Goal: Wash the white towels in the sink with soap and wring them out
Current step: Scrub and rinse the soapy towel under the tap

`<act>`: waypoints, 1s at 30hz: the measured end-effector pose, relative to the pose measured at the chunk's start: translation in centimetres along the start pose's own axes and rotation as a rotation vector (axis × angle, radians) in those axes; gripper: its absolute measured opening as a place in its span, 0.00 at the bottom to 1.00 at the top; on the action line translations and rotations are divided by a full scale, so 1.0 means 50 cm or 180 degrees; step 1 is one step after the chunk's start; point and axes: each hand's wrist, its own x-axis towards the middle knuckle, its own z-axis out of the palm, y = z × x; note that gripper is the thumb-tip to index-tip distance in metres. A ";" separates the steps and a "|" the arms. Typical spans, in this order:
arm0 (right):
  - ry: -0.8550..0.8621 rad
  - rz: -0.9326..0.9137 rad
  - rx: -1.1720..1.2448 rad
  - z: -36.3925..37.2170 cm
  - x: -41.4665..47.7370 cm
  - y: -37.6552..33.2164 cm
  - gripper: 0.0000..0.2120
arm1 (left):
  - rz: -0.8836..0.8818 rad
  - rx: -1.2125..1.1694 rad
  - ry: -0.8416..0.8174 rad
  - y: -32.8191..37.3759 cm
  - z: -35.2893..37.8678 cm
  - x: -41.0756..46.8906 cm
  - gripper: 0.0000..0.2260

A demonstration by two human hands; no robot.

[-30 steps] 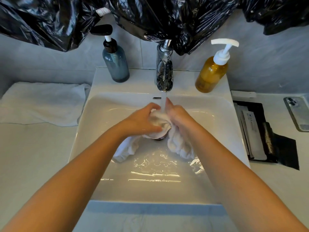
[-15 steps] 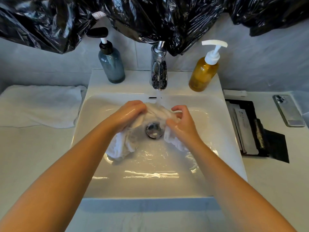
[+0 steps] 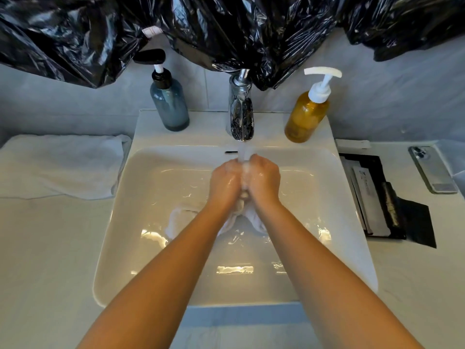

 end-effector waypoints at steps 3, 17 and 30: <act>-0.0006 -0.0131 -0.0276 -0.007 0.032 -0.009 0.21 | -0.0133 -0.0197 -0.0164 -0.014 -0.014 -0.025 0.11; -0.1718 -0.1031 -0.0686 -0.116 0.019 0.015 0.14 | 0.0502 0.0564 -0.0208 0.010 -0.138 0.056 0.19; -0.1142 -0.0754 -0.0383 -0.049 0.019 0.011 0.09 | 0.0404 0.0531 0.0187 -0.016 -0.059 0.039 0.07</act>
